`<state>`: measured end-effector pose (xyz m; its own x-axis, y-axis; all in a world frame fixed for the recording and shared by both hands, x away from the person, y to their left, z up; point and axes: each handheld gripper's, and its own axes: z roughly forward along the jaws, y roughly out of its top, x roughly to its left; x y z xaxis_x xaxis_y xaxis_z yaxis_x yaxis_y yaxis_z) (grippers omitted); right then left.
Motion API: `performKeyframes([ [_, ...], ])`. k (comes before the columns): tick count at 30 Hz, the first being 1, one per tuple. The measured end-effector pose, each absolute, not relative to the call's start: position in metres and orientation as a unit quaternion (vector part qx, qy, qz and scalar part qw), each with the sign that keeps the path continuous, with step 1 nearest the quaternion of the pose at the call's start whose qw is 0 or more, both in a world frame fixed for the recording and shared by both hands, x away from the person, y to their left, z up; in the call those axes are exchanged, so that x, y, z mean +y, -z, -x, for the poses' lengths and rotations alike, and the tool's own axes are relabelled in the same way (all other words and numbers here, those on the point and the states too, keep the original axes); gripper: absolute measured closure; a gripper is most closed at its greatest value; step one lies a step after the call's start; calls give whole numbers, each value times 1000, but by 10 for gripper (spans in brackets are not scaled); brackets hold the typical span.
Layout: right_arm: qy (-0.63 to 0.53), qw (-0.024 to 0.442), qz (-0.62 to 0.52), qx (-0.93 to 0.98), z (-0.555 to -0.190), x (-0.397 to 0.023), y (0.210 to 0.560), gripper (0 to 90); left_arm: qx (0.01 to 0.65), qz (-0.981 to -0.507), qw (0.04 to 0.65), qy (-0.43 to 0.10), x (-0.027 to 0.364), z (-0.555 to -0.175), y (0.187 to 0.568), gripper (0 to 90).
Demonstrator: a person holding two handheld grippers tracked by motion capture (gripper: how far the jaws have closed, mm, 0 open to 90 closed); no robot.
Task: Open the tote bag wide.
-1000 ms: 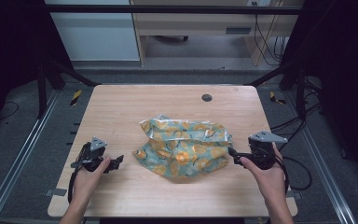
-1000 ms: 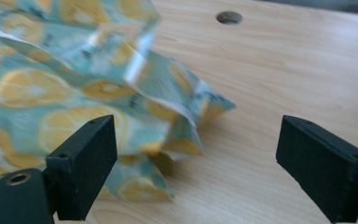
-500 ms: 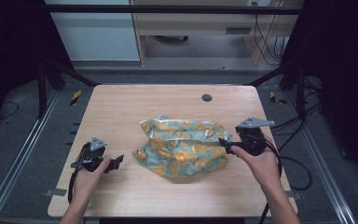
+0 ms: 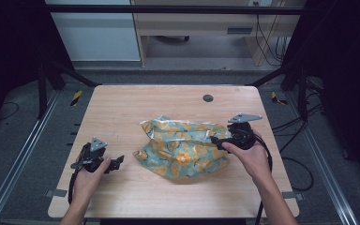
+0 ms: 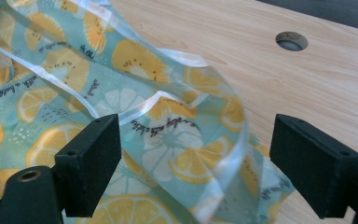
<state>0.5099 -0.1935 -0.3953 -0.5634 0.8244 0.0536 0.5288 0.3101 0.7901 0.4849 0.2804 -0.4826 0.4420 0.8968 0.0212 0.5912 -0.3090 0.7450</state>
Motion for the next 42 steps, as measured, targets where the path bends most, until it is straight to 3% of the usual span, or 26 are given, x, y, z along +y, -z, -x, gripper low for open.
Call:
performKeyframes([
  [6, -378, 195, -413, 805, -506, -182, 405, 139, 478, -778, 341, -224, 280, -485, 483, 78],
  [11, -376, 196, -402, 812, -506, -178, 407, 222, 479, -776, 342, -225, 280, -485, 483, 78],
  [12, -375, 197, -397, 814, -507, -177, 408, 321, 478, -778, 341, -224, 280, -485, 483, 78],
  [14, -374, 198, -395, 816, -507, -177, 408, 348, 479, -777, 341, -224, 280, -485, 483, 78],
  [15, -373, 196, -390, 819, -508, -177, 408, 484, 479, -777, 341, -224, 280, -485, 483, 77],
  [16, -373, 196, -390, 819, -508, -177, 408, 484, 479, -778, 341, -224, 280, -485, 483, 77],
  [20, -373, 193, -379, 825, -507, -177, 409, 741, 479, -778, 341, -223, 281, -485, 483, 77],
  [23, -382, 192, -372, 824, -506, -177, 406, 858, 481, -775, 344, -223, 280, -485, 483, 78],
  [42, -463, 179, -303, 813, -457, -165, 374, 896, 479, -762, 373, -224, 282, -481, 472, 110],
])
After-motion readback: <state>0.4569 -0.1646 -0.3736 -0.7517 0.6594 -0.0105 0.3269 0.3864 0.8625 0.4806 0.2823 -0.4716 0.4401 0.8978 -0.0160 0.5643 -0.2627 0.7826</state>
